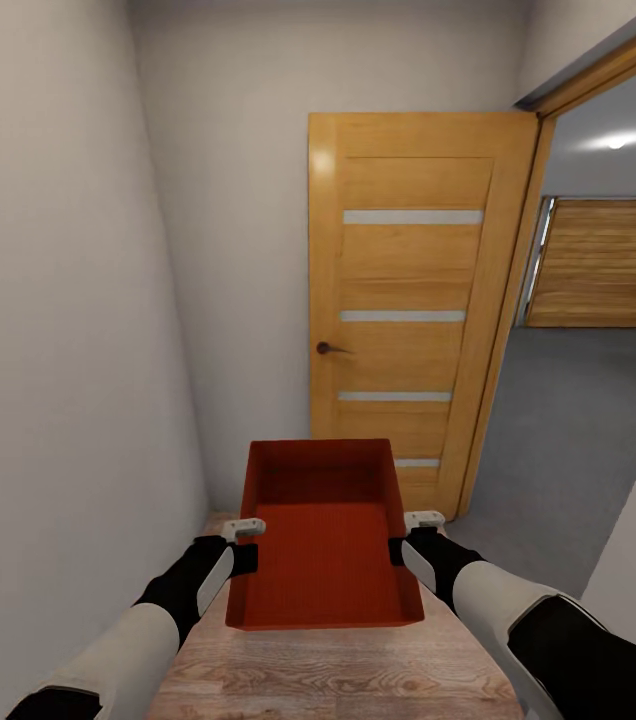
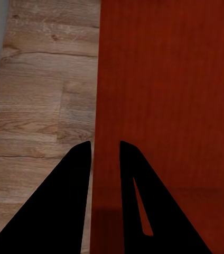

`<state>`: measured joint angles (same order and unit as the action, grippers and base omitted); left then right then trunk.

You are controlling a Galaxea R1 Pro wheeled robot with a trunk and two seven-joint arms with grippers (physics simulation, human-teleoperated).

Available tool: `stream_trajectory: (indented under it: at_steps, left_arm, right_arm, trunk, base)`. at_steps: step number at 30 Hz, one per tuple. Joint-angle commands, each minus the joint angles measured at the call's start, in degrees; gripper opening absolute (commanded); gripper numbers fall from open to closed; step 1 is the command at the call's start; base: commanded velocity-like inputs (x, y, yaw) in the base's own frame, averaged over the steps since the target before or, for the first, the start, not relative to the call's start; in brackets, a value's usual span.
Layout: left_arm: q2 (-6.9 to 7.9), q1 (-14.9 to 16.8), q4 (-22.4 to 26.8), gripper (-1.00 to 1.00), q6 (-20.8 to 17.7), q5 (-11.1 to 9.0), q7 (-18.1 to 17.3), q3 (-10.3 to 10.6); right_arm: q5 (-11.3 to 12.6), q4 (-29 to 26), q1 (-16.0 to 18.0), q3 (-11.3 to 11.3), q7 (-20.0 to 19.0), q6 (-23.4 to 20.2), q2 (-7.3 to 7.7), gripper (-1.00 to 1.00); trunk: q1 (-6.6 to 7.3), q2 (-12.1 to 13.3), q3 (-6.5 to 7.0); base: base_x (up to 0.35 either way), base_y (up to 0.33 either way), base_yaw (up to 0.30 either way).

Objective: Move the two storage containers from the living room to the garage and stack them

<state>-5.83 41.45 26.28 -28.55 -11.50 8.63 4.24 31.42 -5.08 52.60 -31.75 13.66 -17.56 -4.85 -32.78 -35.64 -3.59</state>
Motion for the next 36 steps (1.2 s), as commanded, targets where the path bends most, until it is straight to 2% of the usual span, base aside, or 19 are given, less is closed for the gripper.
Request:
stream_trajectory:
  at_steps: [1,15,32,36]
  left_arm:
    - [0.06,0.03,0.08,-1.00,-0.54,1.78,1.04,0.42]
    - [0.03,0.03,0.13,-1.00,-0.47,2.00,1.06,0.42]
    - [0.03,0.03,0.07,-1.00,-0.62,2.00,1.13,0.37]
    - [0.03,0.03,-0.05,-1.00,-0.94,2.00,1.13,0.34]
  right_arm:
    - [-0.03,-0.11,0.05,-1.92,0.53,-0.37,0.02,-1.00]
    - [-0.04,-0.11,0.05,-1.87,0.55,-0.37,0.02,-1.00]
    - [-0.05,-0.11,0.05,-1.92,0.58,-0.37,0.02,-1.00]
    - [-0.05,-0.11,0.05,-1.92,0.58,-0.37,0.02,-1.00]
  trunk:
    - [-0.02,-0.10,-0.11]
    - [-0.02,-0.10,-0.11]
    - [-0.02,-0.10,-0.11]
    - [-0.02,-0.10,-0.11]
  base:
    - [0.000,0.000,0.000]
    - [0.000,0.000,-0.010]
    - [0.000,0.001,-0.238]
    - [0.079,0.147,-0.246]
